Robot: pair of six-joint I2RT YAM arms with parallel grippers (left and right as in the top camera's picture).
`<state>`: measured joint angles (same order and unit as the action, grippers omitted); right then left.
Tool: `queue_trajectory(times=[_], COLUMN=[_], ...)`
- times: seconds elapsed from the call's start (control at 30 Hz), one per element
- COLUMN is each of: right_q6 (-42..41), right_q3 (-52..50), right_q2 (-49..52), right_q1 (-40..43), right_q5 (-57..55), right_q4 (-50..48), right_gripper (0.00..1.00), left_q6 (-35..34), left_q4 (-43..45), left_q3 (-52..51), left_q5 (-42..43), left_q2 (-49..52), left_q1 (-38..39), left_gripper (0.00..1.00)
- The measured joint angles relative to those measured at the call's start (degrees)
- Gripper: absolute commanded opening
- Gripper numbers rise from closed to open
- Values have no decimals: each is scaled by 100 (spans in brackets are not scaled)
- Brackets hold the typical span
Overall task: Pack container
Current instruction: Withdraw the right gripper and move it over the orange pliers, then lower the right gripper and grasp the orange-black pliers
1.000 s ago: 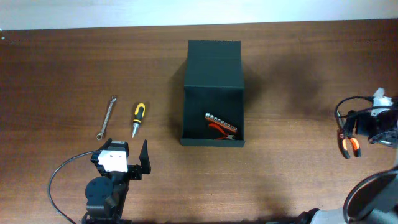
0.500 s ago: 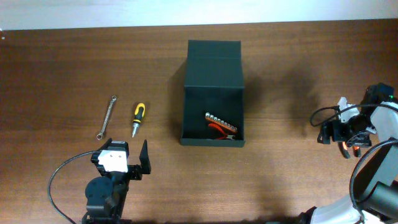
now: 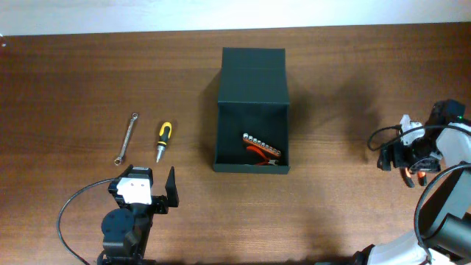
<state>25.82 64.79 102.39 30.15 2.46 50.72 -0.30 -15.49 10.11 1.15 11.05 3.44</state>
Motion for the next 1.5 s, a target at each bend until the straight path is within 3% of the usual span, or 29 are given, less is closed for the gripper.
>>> queue_trajectory(times=[0.67, 0.73, 0.77, 0.8, 1.1, 1.4, 1.5], right_q6=[35, 37, 42, 50, 105, 114, 79], right_q3=[-654, -654, -654, -654, -654, -654, -654], right_q2=[2, 2, 2, 2, 2, 2, 2], right_q1=[2, 0, 0, 0, 2, 2, 2], right_q5=[66, 68, 68, 68, 179, 199, 201], right_q4=[-903, -925, -933, -942, -946, -949, -997], right_gripper=[98, 91, 81, 63, 44, 43, 31], left_q6=[0, 0, 0, 0, 0, 0, 0], left_q4=[-24, -24, -24, -22, -22, -35, -61], left_q3=[0, 0, 0, 0, 0, 0, 0], left_q5=[0, 0, 0, 0, 0, 24, 39], left_q2=[0, 0, 0, 0, 0, 0, 0], left_q1=[0, 0, 0, 0, 0, -2, 0], left_gripper=[99, 99, 99, 99, 99, 99, 99])
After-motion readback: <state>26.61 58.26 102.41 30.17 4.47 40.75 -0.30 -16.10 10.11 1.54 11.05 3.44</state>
